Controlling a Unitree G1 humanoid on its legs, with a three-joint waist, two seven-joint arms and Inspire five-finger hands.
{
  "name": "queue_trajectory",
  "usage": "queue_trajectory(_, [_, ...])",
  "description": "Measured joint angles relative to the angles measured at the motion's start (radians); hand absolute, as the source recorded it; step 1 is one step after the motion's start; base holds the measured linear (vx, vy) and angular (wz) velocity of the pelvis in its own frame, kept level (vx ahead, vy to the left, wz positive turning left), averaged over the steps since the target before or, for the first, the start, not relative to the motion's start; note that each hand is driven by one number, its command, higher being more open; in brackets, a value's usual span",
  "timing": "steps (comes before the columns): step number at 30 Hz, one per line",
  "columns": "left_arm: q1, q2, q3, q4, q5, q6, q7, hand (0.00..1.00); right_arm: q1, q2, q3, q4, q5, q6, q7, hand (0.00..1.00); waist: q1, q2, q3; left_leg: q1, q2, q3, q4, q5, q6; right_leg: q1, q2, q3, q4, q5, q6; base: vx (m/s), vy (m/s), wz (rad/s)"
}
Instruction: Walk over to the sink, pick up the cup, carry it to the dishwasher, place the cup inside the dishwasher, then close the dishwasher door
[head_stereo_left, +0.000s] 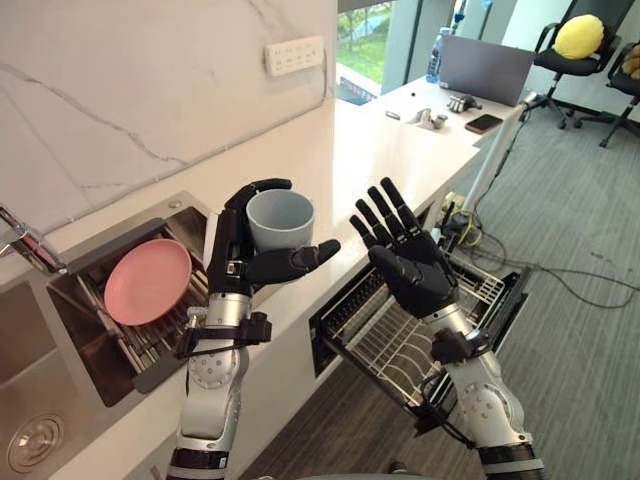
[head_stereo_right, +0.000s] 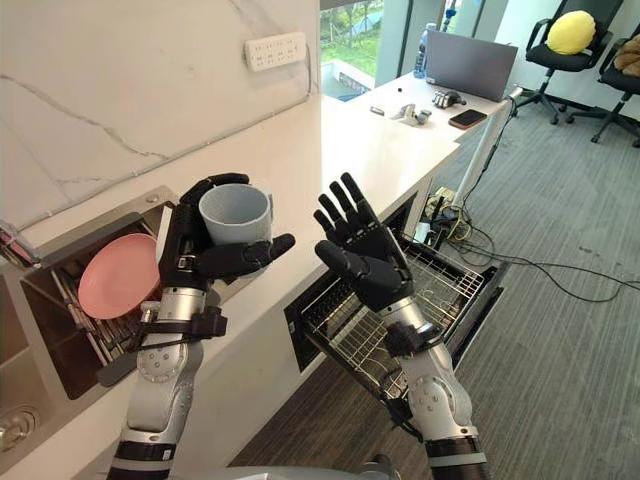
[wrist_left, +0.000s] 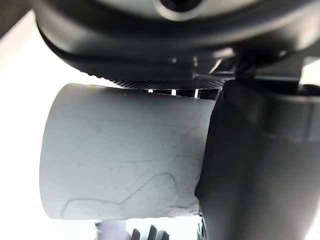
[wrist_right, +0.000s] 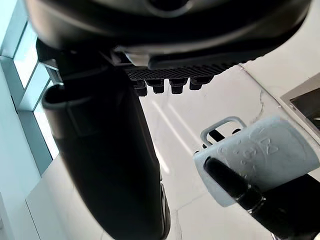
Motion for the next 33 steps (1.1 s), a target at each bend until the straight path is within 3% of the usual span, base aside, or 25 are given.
queue_trajectory(8, [-0.002,0.047,-0.03,0.0,0.261,-0.012,0.078,0.0,-0.002,-0.018,0.011,-0.021,0.01,0.112,-0.089,1.0,-0.001,0.008,-0.006,0.011,-0.015,-0.02,-0.084,0.053,0.001,-0.001,0.001,-0.029,-0.008,0.0,-0.001,-0.03,-0.009,0.11])
queue_trajectory(18, [-0.024,0.063,-0.118,0.0,0.313,-0.006,0.086,0.0,0.007,-0.023,0.137,-0.108,-0.128,0.114,-0.204,1.0,-0.001,0.046,-0.032,0.014,-0.023,-0.032,-0.136,0.083,0.002,-0.009,0.001,-0.038,-0.011,0.0,0.0,0.0,0.002,0.03])
queue_trajectory(21, [-0.025,0.069,-0.124,0.0,0.313,-0.002,0.086,0.0,0.007,-0.028,0.169,-0.11,-0.147,0.114,-0.231,1.0,-0.005,0.05,-0.035,0.021,-0.023,-0.028,-0.145,0.088,0.002,-0.009,0.003,-0.035,-0.011,0.0,-0.001,-0.03,0.003,-0.03])
queue_trajectory(33, [-0.029,0.076,-0.178,0.0,0.313,0.076,0.12,0.0,-0.006,-0.022,0.31,-0.113,-0.197,0.099,-0.492,1.0,-0.002,0.053,-0.06,0.014,-0.023,-0.027,-0.146,0.091,0.001,-0.019,0.003,-0.032,-0.009,0.0,-0.001,-0.01,0.001,0.0])
